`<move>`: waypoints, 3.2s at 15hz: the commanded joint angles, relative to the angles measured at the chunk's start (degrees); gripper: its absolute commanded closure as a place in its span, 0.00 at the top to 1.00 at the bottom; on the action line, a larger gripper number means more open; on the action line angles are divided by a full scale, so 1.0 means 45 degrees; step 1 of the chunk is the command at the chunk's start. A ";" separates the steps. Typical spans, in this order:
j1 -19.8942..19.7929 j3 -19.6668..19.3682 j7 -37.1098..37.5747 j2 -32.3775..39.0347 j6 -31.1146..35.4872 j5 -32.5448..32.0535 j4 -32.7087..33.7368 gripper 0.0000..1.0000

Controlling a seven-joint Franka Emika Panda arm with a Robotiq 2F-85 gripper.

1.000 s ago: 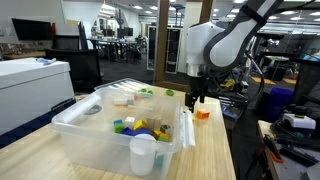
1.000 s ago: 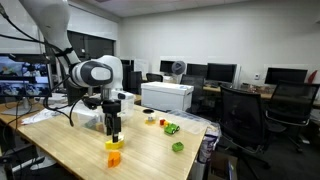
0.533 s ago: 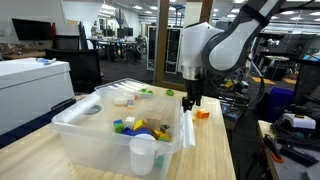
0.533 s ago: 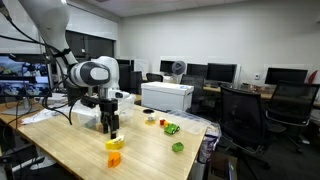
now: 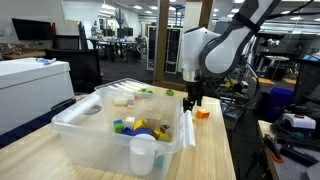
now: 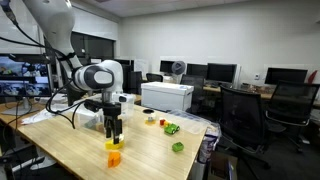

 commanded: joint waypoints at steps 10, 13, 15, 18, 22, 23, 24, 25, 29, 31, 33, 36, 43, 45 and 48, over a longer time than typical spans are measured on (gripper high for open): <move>0.0276 0.0465 -0.0604 0.1731 0.2949 0.1130 0.0648 0.75; 0.0292 0.0350 -0.0582 0.2006 0.3344 0.1381 0.0670 0.61; 0.0328 0.0255 -0.0583 0.2115 0.3531 0.1437 0.0684 0.62; 0.0339 0.0144 -0.0528 0.2004 0.3699 0.1587 0.0643 0.41; 0.0268 -0.0046 -0.0481 0.1390 0.3639 0.1919 0.0434 0.29; 0.0098 0.0034 -0.0578 0.0909 0.3389 0.2223 0.0379 0.22; 0.0027 0.0064 -0.0578 0.0611 0.3279 0.2468 0.0399 0.22; 0.0062 0.0012 -0.0505 0.0411 0.3243 0.2575 0.0425 0.22; 0.0102 -0.0016 -0.0219 -0.0978 0.2438 0.2903 0.0746 0.22; 0.0097 0.0141 -0.0112 -0.1589 0.2080 0.3093 0.0897 0.22; 0.0163 0.0260 0.0033 -0.1995 0.1910 0.3115 0.1026 0.22; 0.0218 0.0650 0.0156 -0.2615 0.1573 0.3098 0.1218 0.22; 0.0688 0.2055 -0.0136 -0.4727 0.1577 0.3693 0.0743 0.22; 0.1012 0.2519 -0.0283 -0.5099 0.1666 0.3793 0.0471 0.22; 0.1474 0.3111 -0.0526 -0.5014 0.1898 0.3769 0.0022 0.22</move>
